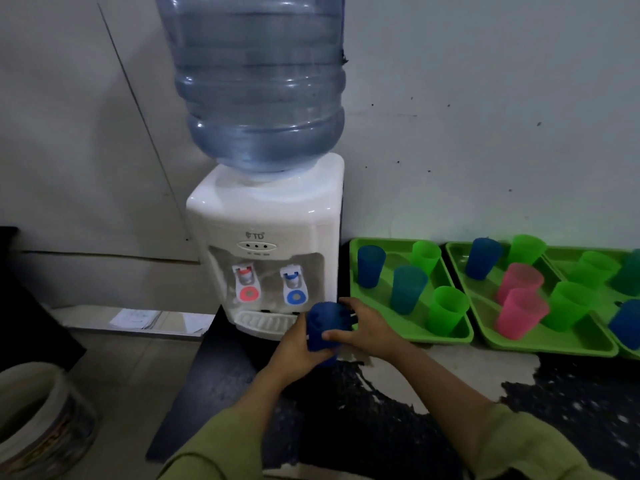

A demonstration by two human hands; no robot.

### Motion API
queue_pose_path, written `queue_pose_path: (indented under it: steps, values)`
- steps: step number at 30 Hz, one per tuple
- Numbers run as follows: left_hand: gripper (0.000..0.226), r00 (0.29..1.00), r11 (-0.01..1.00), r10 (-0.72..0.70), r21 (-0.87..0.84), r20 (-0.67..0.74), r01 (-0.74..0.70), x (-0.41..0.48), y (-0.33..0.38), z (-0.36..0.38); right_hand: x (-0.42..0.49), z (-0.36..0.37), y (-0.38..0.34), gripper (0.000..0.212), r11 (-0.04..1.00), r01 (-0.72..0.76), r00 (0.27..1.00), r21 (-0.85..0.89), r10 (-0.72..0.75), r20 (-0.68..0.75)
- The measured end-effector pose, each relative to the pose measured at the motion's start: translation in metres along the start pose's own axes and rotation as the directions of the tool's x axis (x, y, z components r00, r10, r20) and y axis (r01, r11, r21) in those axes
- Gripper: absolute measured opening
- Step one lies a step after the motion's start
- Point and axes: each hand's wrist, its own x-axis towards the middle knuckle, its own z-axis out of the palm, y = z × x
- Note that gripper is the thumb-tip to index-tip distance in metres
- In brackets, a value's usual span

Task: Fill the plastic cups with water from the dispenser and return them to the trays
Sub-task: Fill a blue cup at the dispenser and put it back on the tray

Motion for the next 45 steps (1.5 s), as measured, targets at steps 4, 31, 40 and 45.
queue_pose_path:
  steps: [4,31,40,45]
  values:
    - [0.066,0.996,0.997,-0.077,0.013,-0.041,0.078,-0.004,-0.028,-0.032,0.014,0.02,-0.017,0.054,0.998,0.015,1.0,-0.06,-0.014,0.009]
    - [0.064,0.995,0.991,-0.072,-0.114,-0.072,0.063,0.047,-0.088,-0.134,0.106,0.122,-0.104,0.029,0.958,-0.276,0.93,-0.084,0.243,-0.276]
    - [0.067,0.995,0.95,-0.093,-0.3,-0.022,0.083,0.058,-0.1,-0.136,0.12,0.127,-0.103,0.021,0.932,-0.342,0.925,-0.123,0.311,-0.219]
    - [0.071,0.995,0.927,-0.101,-0.362,0.018,0.101,0.058,-0.1,-0.137,0.109,0.124,-0.109,0.02,0.951,-0.284,0.952,-0.126,0.263,-0.158]
